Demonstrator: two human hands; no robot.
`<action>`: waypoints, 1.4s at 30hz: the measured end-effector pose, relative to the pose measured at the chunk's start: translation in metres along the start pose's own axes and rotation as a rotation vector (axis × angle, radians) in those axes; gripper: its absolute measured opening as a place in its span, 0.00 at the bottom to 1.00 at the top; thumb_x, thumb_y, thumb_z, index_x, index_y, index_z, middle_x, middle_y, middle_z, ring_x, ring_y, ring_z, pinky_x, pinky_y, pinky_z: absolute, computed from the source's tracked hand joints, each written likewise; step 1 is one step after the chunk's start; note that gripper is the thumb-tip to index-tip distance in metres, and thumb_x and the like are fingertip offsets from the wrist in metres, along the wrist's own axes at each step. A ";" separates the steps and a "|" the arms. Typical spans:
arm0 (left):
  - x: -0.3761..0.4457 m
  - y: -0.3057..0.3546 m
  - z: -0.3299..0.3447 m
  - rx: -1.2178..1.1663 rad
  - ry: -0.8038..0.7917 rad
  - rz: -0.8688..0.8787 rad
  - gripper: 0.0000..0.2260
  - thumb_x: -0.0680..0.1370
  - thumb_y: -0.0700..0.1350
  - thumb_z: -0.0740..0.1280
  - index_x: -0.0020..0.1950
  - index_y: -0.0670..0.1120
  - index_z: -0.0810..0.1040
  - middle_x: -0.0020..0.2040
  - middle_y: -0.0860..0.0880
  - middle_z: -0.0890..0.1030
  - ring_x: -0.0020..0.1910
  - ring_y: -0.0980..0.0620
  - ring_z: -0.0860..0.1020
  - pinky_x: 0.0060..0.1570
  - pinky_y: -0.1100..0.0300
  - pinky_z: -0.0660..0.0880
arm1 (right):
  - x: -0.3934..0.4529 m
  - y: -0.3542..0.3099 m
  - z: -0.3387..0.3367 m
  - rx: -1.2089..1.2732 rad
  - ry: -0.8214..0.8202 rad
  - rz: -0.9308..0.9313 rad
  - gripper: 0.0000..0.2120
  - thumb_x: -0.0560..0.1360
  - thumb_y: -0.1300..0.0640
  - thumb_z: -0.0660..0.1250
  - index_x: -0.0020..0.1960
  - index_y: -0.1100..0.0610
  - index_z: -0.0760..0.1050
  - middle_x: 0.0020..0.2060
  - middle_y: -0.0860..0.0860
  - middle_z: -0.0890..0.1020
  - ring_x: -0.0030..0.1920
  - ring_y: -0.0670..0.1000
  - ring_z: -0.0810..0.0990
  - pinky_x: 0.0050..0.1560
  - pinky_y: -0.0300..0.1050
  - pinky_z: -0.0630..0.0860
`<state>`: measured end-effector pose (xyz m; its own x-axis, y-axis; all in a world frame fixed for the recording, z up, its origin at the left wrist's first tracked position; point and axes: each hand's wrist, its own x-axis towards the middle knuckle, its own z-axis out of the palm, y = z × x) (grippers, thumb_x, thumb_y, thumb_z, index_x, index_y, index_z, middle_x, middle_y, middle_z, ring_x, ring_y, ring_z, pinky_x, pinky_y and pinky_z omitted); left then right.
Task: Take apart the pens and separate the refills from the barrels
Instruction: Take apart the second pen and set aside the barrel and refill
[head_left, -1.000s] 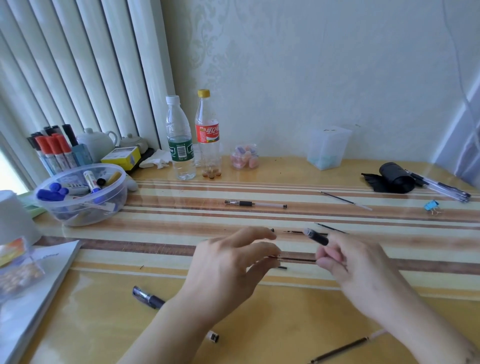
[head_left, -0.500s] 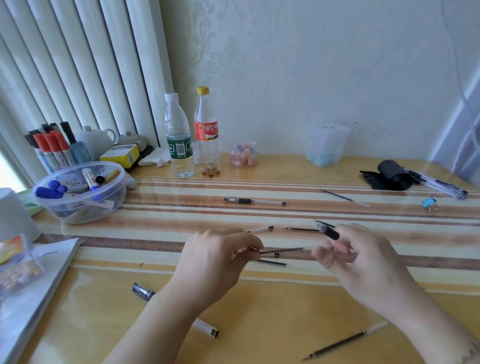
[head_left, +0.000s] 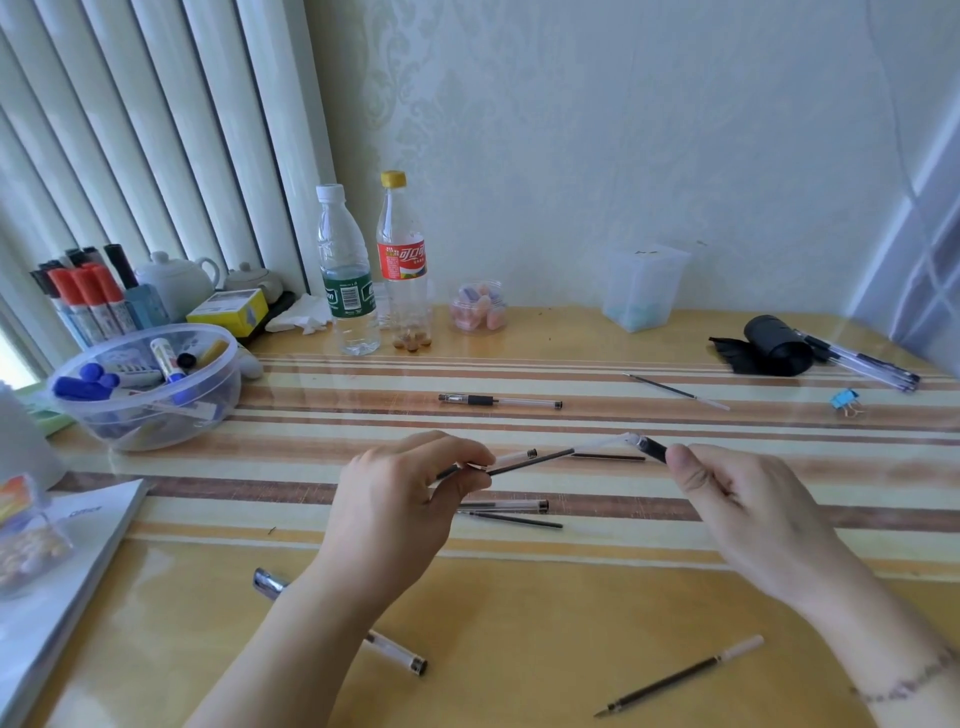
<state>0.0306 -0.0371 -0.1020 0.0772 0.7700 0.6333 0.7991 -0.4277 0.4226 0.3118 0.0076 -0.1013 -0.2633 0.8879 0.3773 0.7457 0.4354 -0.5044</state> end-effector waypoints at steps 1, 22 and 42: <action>0.000 -0.001 0.000 -0.001 -0.004 0.006 0.04 0.71 0.45 0.73 0.45 0.51 0.84 0.38 0.61 0.81 0.29 0.69 0.71 0.31 0.78 0.61 | 0.000 0.000 0.000 0.002 -0.003 -0.002 0.29 0.73 0.28 0.46 0.27 0.51 0.57 0.19 0.47 0.62 0.22 0.46 0.60 0.28 0.43 0.56; -0.005 0.010 0.007 0.014 -0.148 0.172 0.03 0.73 0.48 0.70 0.45 0.55 0.83 0.42 0.60 0.84 0.37 0.61 0.80 0.29 0.59 0.77 | -0.006 -0.010 0.005 -0.234 -0.049 -0.251 0.19 0.73 0.31 0.55 0.37 0.44 0.71 0.30 0.37 0.75 0.35 0.37 0.74 0.33 0.35 0.66; -0.001 0.027 0.004 -0.507 -0.100 -0.315 0.03 0.72 0.46 0.74 0.45 0.52 0.84 0.24 0.64 0.76 0.24 0.57 0.60 0.26 0.69 0.61 | -0.011 -0.025 0.017 0.220 -0.129 -0.180 0.09 0.71 0.39 0.62 0.45 0.42 0.75 0.42 0.41 0.80 0.41 0.48 0.79 0.35 0.46 0.76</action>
<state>0.0540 -0.0474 -0.0939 -0.0414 0.9265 0.3740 0.4109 -0.3254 0.8516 0.2860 -0.0107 -0.1066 -0.4651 0.7990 0.3810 0.5337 0.5965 -0.5995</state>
